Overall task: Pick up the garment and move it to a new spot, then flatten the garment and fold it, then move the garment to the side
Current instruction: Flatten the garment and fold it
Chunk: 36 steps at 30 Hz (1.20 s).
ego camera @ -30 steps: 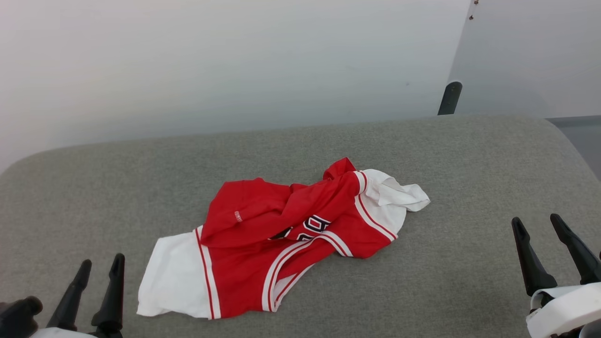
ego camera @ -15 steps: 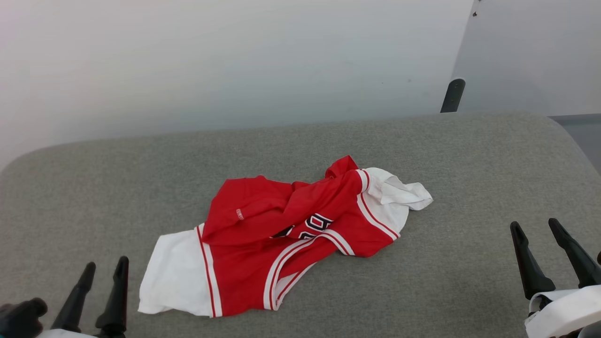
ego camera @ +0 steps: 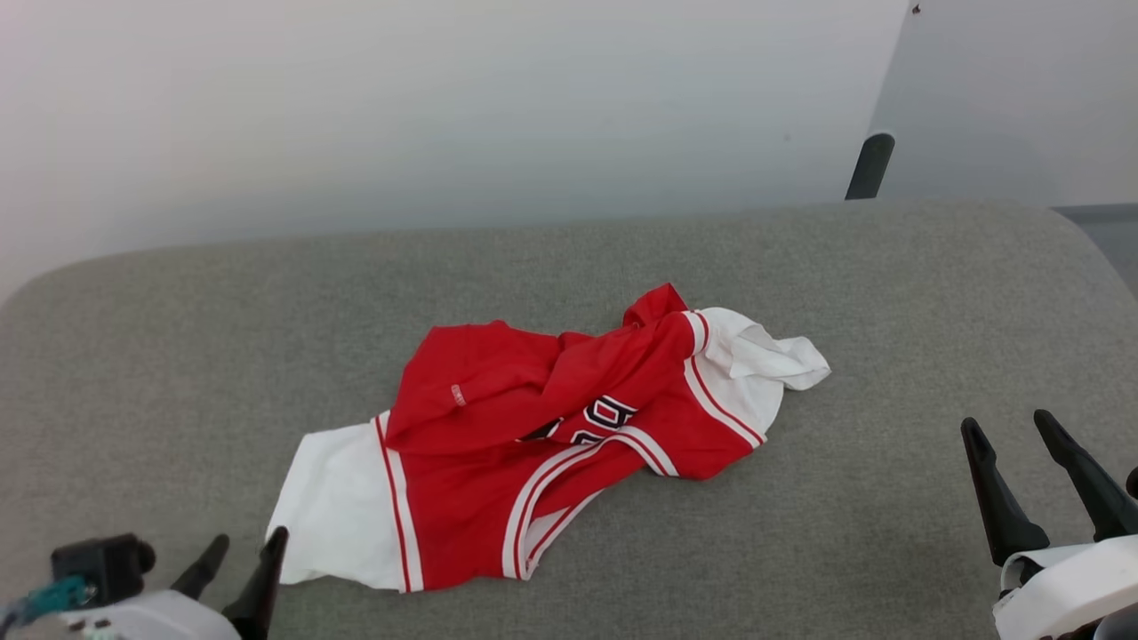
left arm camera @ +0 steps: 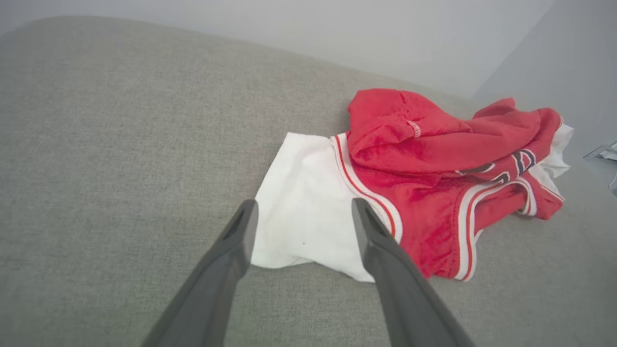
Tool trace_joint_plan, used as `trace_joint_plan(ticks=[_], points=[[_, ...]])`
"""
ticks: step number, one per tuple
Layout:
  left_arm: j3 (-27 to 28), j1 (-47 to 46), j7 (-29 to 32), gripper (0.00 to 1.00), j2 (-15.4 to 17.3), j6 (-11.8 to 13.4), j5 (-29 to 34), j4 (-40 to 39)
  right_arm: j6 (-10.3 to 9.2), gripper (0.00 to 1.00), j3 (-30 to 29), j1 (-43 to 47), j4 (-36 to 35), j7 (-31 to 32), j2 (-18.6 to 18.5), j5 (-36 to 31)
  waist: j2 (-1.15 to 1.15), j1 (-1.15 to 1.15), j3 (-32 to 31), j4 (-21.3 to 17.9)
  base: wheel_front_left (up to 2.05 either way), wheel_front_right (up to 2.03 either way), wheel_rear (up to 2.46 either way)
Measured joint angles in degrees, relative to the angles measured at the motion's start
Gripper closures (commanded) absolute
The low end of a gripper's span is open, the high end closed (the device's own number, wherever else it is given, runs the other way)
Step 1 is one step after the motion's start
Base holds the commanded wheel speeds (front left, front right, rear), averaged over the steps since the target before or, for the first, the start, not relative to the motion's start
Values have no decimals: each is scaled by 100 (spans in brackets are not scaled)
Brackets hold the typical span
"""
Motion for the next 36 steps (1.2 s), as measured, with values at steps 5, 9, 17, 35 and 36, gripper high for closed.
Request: trace_joint_plan(ticks=[5, 9, 17, 35, 36], points=[[-238, -485, 678, 0, 71, -102, -112, 532, 0, 0, 15, -78, -48, 32, -37, 11, 0, 0, 211, -29, 0, 0, 0], [-385, -893, 1190, 0, 176, -132, -113, 894, 0, 0, 38, -158, -60, 29, -49, 26, 0, 0, 404, -70, 0, 0, 0], [-677, -1387, 1933, 0, 212, -59, -66, 1527, 0, 0, 51, -283, -36, -9, -37, 64, 0, 0, 756, -161, 0, 0, 0], [-939, -2159, 2661, 100, -57, -187, -235, 1986, 0, 0, 200, -995, 220, 1483, -444, 609, 0, 0, 1083, 38, 0, 0, 0], [-954, -2204, 2660, 100, -73, -194, -213, 1982, 0, 0, 230, -1104, 286, 1639, -559, 621, 0, 0, 1105, 66, 0, 0, 0]])
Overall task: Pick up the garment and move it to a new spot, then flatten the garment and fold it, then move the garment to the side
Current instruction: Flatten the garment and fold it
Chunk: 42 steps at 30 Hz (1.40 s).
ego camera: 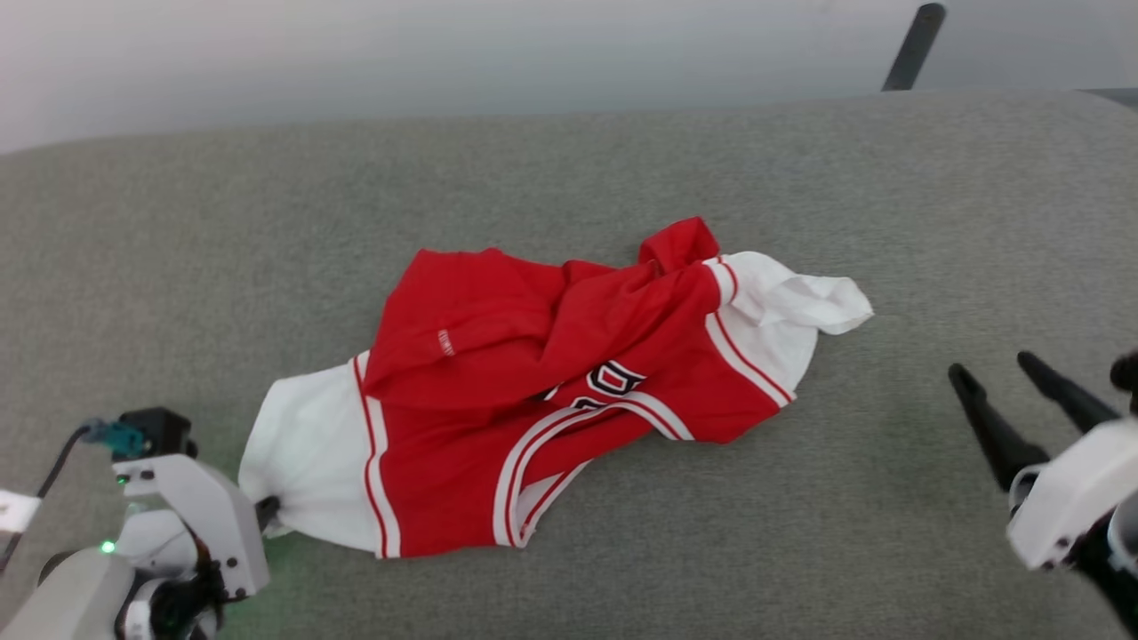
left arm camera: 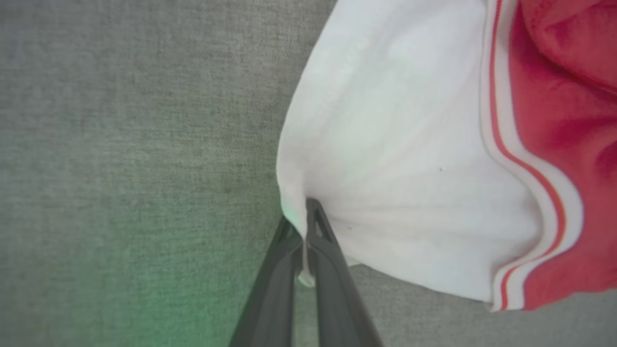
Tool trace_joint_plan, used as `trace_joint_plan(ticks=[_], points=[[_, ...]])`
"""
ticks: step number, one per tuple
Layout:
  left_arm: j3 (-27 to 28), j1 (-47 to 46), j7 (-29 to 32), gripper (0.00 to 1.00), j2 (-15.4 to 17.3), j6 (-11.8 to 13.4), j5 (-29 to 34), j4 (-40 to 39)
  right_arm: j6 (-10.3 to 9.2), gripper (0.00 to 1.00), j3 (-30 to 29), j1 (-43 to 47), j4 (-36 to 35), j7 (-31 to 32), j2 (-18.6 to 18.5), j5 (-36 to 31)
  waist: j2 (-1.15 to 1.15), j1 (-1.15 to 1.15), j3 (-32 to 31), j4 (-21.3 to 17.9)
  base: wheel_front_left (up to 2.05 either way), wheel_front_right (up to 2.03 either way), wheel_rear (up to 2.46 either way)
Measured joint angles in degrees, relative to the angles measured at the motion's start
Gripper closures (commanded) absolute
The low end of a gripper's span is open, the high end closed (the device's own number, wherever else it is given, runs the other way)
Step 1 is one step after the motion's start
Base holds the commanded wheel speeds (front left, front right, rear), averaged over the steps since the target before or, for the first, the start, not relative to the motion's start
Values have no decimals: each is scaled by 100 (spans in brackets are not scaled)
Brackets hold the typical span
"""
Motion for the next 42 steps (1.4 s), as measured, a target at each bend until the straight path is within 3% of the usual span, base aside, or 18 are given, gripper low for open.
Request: trace_joint_plan(ticks=[4, 7, 16, 32, 34, 42], points=[[-53, -128, -35, 100, -91, -46, 48, -18, 0, 0, 74, -339, 253, 410, -213, 283, 0, 0, 74, 105, 0, 0, 0], [-154, -345, -49, 100, -222, -99, 130, -30, 0, 0, 287, -769, 656, 860, -625, 474, 0, 0, 194, 272, 0, 0, 0], [-342, -806, -100, 100, -531, -202, 265, -93, 0, 0, 742, -1514, 1505, 1545, -933, 1013, 0, 0, 561, 654, 0, 0, 0], [-441, -1210, -264, 100, -811, -428, 307, -25, -1, 1, 1488, -2581, 2731, 1378, -1134, 1104, 0, 0, 1040, 1093, 0, 0, 0], [-448, -1230, -286, 100, -827, -449, 304, 3, -2, 100, 1590, -2679, 2838, 1333, -1174, 1192, 0, 0, 1054, 1111, 0, 0, 0], [-483, -1285, -282, 100, -858, -506, 261, 185, -2, 100, 2003, -2897, 3151, 1349, -1276, 1625, 0, 0, 960, 1104, 0, 0, 0]])
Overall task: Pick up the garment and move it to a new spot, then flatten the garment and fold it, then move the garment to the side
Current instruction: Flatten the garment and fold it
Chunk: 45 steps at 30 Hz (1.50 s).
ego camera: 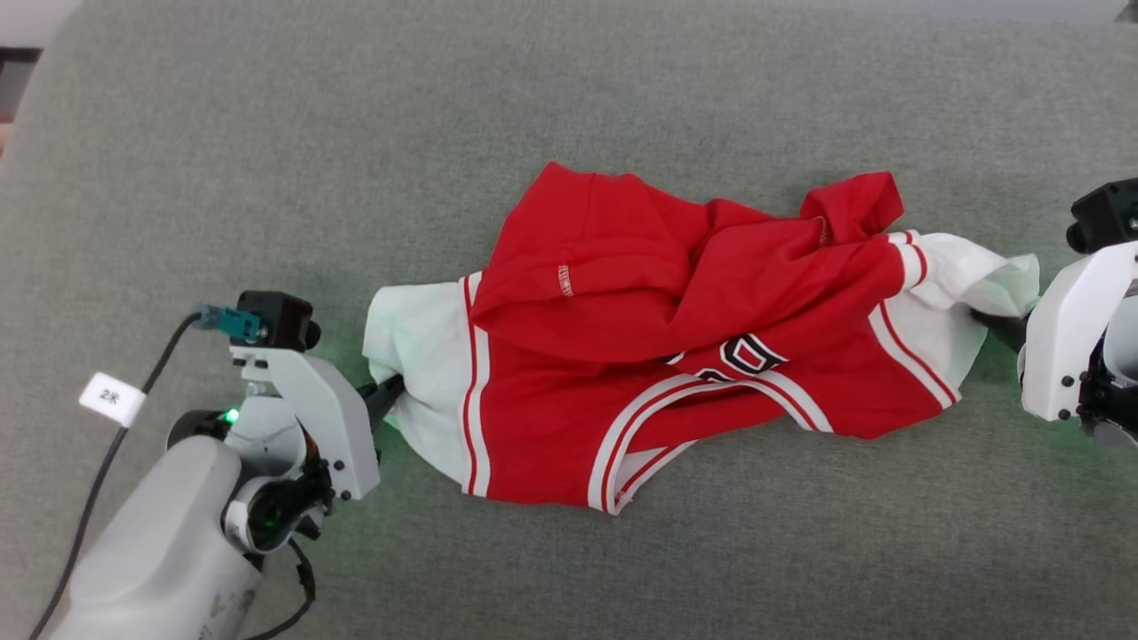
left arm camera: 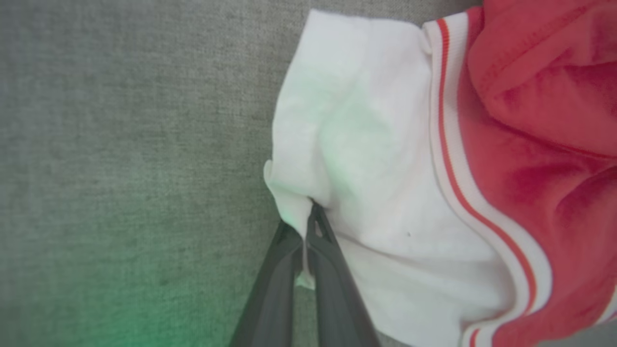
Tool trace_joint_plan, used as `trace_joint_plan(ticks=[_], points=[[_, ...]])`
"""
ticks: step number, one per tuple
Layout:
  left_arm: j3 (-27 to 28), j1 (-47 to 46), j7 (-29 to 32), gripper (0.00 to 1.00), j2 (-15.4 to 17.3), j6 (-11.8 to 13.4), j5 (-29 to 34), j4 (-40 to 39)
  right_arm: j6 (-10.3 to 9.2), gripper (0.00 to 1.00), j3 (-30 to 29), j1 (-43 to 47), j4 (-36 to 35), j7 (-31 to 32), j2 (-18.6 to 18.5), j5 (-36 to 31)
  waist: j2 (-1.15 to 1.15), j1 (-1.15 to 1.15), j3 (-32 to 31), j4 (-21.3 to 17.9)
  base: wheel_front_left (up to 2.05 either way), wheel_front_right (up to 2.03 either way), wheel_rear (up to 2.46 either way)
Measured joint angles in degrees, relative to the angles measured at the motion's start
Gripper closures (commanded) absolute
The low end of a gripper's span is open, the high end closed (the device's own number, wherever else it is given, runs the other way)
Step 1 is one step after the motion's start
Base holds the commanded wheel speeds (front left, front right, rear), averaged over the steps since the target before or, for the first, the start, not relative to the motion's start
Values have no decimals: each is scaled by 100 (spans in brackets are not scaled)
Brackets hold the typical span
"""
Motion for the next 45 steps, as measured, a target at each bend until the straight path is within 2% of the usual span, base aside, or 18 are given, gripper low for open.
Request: trace_joint_plan(ticks=[6, 8, 10, 15, 16, 18, 22, 25, 30, 38, 45], points=[[15, -27, 355, 100, 109, 57, -125, -44, 0, 100, -8, 10, 47, 334, -14, 587, 0, 0, -201, -49, 0, 0, 0], [12, -36, 788, 100, 224, 162, -249, -238, 0, 100, -168, 34, -73, 591, 60, 1137, 0, 0, -381, -88, 0, 0, 0], [-13, -36, 960, 100, 294, 211, -256, -333, 0, 100, -225, 31, -132, 664, 56, 1268, 0, 0, -446, -101, 0, 0, 0], [107, -396, 1975, 100, 572, 559, -624, -1118, 0, 100, -662, -36, -275, 1132, 94, 1917, 0, 0, -886, -179, 0, 0, 0], [107, -396, 1975, 100, 572, 559, -624, -1118, 0, 100, -662, -36, -275, 1132, 94, 1917, 0, 0, -886, -179, 0, 0, 0], [156, -668, 2363, 100, 704, 728, -705, -1429, 0, 100, -903, -142, -254, 1269, 229, 2132, 0, 0, -1113, -218, 0, 0, 0], [255, -1120, 2644, 100, 775, 820, -764, -1618, 0, 100, -1250, -367, -141, 1262, 475, 2340, 0, 0, -1406, -268, 0, 0, 0], [293, -1358, 2680, 100, 783, 810, -762, -1607, 0, 100, -1395, -512, -74, 1146, 569, 2342, 0, 0, -1542, -292, 0, 0, 0], [359, -2062, 2515, 100, 706, 606, -628, -1243, 0, 100, -1650, -1020, 160, 697, 850, 2083, 0, 0, -1841, -352, 0, 0, 0], [427, -3522, 1751, 100, 483, 270, -64, -116, -1, 100, -1906, -2345, 760, -698, 1411, 1087, 0, 0, -2089, -552, 0, 0, 0], [449, -4503, 1054, 100, 207, 43, 244, 983, 0, 100, -1747, -3222, 1293, -1750, 1717, 455, 0, 0, -2144, -733, 0, 0, 0]])
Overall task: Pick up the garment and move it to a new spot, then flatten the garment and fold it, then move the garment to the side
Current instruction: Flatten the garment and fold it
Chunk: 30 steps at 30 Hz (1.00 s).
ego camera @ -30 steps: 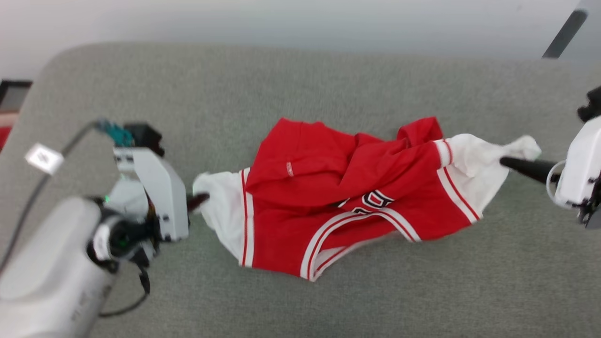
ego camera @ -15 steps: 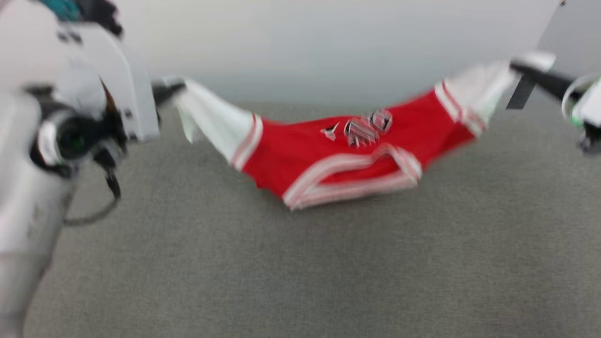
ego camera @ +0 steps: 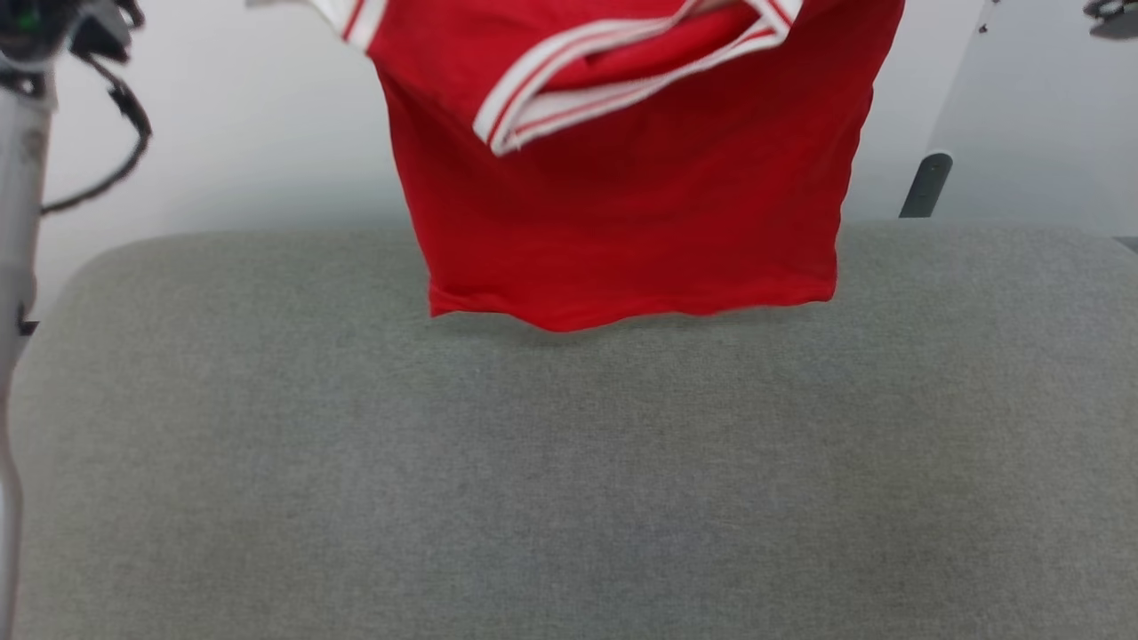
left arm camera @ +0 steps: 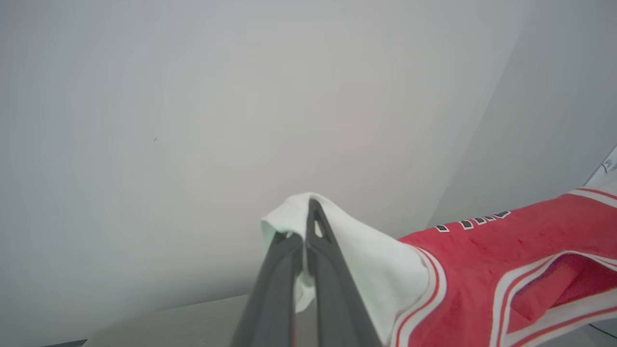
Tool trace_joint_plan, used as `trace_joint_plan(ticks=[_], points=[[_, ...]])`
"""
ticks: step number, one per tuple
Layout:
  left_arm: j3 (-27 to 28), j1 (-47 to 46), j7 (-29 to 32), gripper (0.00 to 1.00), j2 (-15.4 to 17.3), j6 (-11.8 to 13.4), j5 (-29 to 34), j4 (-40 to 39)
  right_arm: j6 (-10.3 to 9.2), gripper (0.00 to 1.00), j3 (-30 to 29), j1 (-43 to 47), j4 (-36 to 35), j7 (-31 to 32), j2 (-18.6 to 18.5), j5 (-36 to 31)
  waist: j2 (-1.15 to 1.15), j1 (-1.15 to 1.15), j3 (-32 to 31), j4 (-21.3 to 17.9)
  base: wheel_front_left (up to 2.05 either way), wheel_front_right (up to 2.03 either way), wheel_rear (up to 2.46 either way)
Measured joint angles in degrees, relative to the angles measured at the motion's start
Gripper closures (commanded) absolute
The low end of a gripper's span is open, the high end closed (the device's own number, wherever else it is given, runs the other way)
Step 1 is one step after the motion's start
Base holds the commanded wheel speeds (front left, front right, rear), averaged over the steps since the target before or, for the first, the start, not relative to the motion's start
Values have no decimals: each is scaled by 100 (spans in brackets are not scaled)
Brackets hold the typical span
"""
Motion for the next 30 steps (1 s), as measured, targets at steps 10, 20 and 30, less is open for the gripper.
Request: trace_joint_plan(ticks=[10, 20, 30], points=[[14, -1034, -750, 100, -151, -167, 259, 950, 0, 100, 461, -905, 528, -699, -38, -324, 0, 0, 362, -122, 0, 0, 0], [37, -2399, -2151, 100, -414, -181, 719, 1317, 0, 100, 849, -2142, 891, -2993, -410, -1484, 0, 0, 1617, -197, 0, 0, 0], [181, -3633, -3756, 100, -860, -448, 721, 1564, 0, 100, 336, -3175, 286, -3715, -738, -3221, 0, 0, 3190, -136, 0, 0, 0]])
